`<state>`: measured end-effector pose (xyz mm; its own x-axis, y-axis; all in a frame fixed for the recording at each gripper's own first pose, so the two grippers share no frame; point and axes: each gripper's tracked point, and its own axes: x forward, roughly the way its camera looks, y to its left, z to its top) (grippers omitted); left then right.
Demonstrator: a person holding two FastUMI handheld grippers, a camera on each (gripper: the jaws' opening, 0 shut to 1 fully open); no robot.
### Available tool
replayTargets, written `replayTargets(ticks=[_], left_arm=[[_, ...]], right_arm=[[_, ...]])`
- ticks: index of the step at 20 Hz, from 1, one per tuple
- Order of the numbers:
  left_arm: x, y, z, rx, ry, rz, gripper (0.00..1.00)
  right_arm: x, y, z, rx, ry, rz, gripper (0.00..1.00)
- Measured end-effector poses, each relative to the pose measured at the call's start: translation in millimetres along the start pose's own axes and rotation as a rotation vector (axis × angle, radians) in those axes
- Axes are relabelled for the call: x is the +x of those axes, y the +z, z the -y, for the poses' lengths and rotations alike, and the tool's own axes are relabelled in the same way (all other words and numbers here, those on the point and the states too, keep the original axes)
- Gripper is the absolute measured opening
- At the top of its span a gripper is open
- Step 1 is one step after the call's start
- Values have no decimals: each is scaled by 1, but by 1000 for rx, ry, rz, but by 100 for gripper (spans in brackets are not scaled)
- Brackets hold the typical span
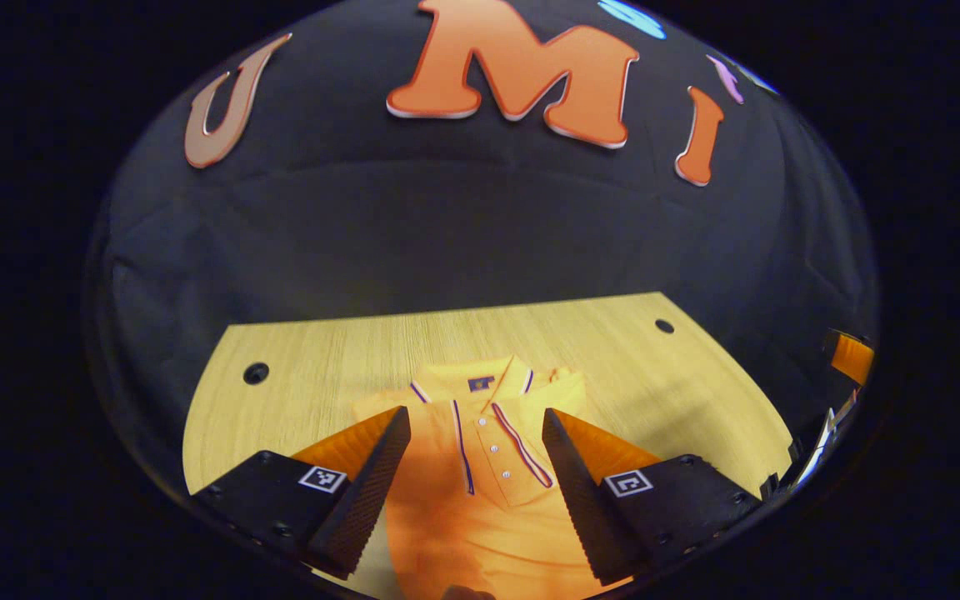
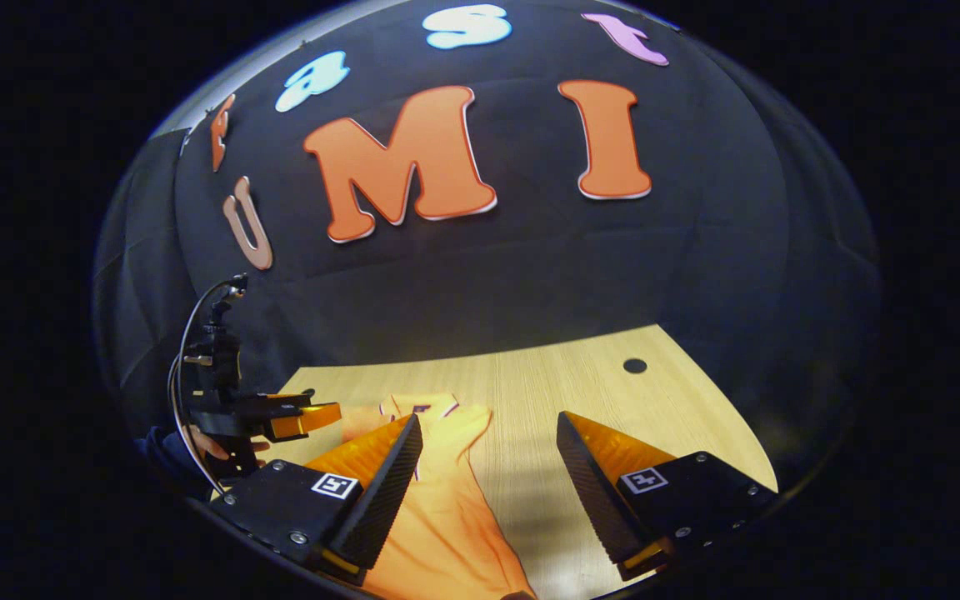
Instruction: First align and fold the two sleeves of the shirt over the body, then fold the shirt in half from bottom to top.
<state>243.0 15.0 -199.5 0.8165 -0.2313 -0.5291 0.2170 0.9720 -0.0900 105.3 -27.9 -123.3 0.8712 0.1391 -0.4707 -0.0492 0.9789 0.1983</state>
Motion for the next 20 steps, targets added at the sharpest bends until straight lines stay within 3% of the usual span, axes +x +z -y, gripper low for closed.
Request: replayTargets(ticks=[6,8,11,15,20], left_arm=[[-102,49,8,76,139,310,96],[-124,53,15,60,127,373,96],[-167,61,20,57,185,424,100],[-227,62,25,44,277,521,100],[-269,51,26,19,267,571,100]], right_arm=[[-28,32,-24,-41,142,172,98],[-41,37,-35,-33,207,201,98],[-53,42,-38,-28,252,225,98],[-71,47,-29,-145,201,291,100],[-98,50,-30,-235,89,355,98]])
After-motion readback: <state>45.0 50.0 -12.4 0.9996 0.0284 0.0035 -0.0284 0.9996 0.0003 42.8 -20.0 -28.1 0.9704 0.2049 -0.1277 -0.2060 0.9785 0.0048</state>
